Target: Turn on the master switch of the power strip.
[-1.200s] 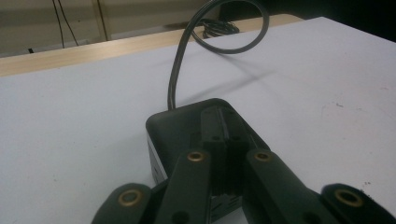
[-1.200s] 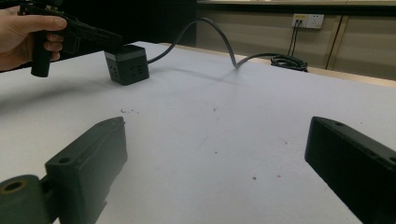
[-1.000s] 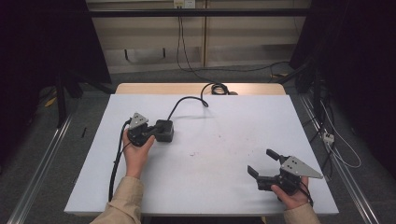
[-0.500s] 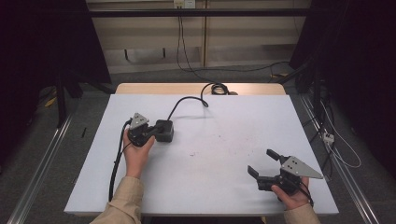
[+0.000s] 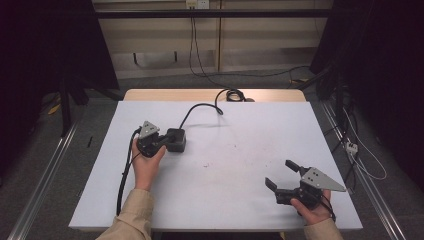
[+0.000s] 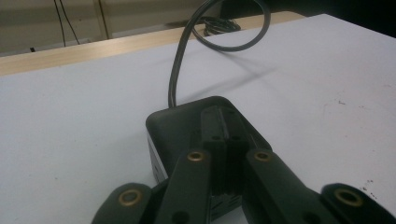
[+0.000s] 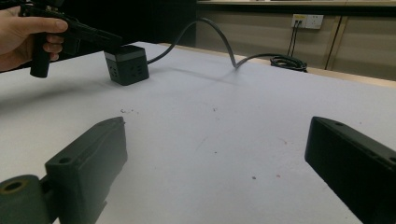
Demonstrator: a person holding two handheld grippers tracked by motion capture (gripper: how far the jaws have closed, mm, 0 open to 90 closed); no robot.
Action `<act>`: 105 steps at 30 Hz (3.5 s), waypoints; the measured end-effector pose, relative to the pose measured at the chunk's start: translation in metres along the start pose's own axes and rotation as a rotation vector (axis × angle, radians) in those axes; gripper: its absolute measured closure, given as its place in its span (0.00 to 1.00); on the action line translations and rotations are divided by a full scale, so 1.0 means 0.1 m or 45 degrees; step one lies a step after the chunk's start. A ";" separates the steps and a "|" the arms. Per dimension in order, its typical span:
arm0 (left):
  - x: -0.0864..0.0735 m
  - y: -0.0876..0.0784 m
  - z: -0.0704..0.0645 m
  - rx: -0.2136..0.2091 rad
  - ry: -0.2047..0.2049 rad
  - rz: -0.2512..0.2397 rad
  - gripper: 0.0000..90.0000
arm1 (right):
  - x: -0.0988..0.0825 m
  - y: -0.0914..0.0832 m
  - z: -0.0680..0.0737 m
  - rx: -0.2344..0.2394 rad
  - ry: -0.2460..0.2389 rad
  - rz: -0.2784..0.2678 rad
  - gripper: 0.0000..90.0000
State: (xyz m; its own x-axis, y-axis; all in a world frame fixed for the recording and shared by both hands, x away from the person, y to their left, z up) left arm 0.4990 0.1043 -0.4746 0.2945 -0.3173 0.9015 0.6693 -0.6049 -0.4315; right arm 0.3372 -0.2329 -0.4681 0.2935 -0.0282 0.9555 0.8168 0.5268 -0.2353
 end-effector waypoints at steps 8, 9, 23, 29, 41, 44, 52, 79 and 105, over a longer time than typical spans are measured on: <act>0.00 0.00 0.00 0.005 0.009 0.005 1.00 | 0.00 -0.01 0.00 -0.002 0.002 0.000 0.06; 0.00 0.00 0.00 0.003 -0.002 0.000 1.00 | 0.00 -0.01 0.00 -0.002 0.000 -0.002 0.06; 0.00 0.00 -0.01 0.010 0.014 0.010 1.00 | 0.01 -0.02 -0.01 -0.007 0.005 -0.004 0.06; -0.01 0.00 0.01 0.005 0.013 0.014 1.00 | 0.01 -0.03 -0.02 -0.011 0.004 -0.006 0.06; -0.01 0.00 0.00 0.007 0.009 0.015 1.00 | 0.00 -0.05 -0.03 -0.016 0.012 -0.006 0.06; -0.01 0.00 0.00 0.016 0.018 0.021 1.00 | -0.01 -0.05 -0.04 -0.019 0.012 -0.005 0.06; -0.01 0.01 -0.01 0.021 0.014 0.030 1.00 | -0.01 -0.07 -0.06 -0.023 0.019 -0.008 0.06; -0.01 0.00 0.00 -0.003 -0.047 0.016 1.00 | 0.00 -0.07 -0.04 -0.017 0.012 -0.007 0.06; 0.07 -0.04 -0.01 -0.010 -0.081 -0.023 0.86 | 0.02 -0.06 -0.03 -0.012 0.013 -0.015 0.06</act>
State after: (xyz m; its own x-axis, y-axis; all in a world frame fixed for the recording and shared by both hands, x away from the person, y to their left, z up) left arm 0.4978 0.1036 -0.4664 0.3255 -0.2592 0.9093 0.6695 -0.6160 -0.4152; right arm 0.3340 -0.2388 -0.4653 0.2889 -0.0432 0.9564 0.8250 0.5181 -0.2258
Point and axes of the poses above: each handheld gripper's, and its own axes: y roughly forward along the jaws, x roughly out of its top, z roughly to its left, the point moved 9 cm from there along y, roughly forward along the jaws, and after that the axes turned 8 degrees about y, right-handed, at the moved point
